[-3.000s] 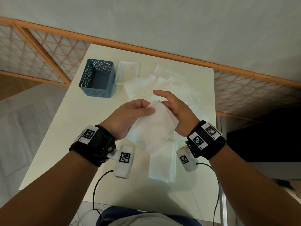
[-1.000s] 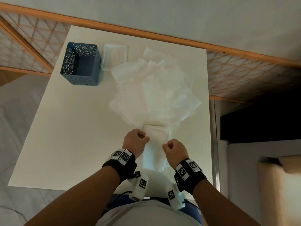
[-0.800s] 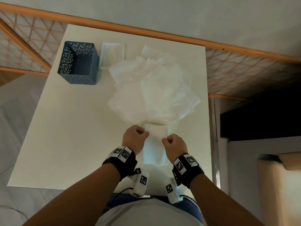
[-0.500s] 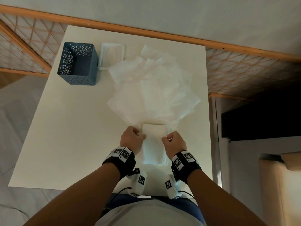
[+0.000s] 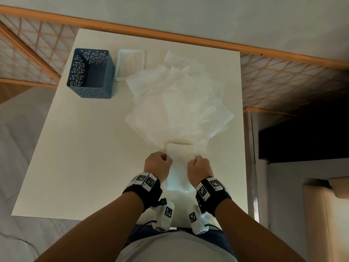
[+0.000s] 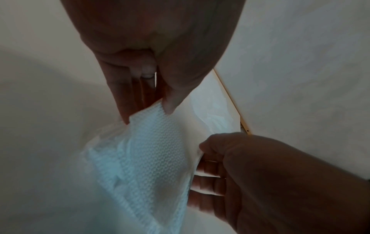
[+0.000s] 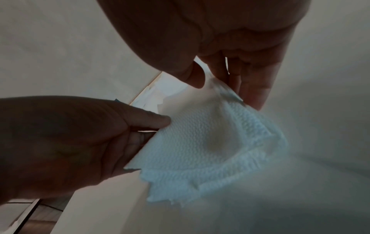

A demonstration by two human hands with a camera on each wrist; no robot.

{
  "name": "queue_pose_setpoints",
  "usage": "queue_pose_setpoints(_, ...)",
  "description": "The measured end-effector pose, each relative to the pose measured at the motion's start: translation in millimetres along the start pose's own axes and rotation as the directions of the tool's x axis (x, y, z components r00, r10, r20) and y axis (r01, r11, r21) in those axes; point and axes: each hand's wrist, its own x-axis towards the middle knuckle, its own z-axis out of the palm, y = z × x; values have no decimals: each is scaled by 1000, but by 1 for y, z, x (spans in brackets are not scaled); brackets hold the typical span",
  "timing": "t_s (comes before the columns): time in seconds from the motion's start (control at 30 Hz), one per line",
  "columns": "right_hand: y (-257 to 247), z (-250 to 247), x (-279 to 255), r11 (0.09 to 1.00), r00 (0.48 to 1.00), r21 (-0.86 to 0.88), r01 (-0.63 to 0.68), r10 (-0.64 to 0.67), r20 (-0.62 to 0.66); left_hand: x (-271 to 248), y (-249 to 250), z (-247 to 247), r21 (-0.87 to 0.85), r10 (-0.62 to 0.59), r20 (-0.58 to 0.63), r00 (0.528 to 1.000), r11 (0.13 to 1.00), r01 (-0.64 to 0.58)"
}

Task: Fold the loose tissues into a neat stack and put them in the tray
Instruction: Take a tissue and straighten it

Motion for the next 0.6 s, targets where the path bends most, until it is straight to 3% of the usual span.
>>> queue_pose_setpoints(0.13, 4, -6, 6, 1000, 1000, 0, -19, 19, 22, 2, -5, -3, -53, -48, 20, 999, 997, 48)
queue_pose_setpoints(0.27, -6, -33, 14, 998, 999, -51, 26, -28, -41, 14, -11, -19, -63, -65, -51, 997, 996, 62)
queue_pose_setpoints(0.47, -66, -60, 49, 956, 965, -153, 248, -259, -52, 48, -12, -62, -119, -79, -181, 980, 991, 58)
queue_pose_setpoints(0.6, -113, -59, 92, 919, 954, -267, 290, -299, 8, 73, -4, -84, -121, -75, -234, 969, 992, 47)
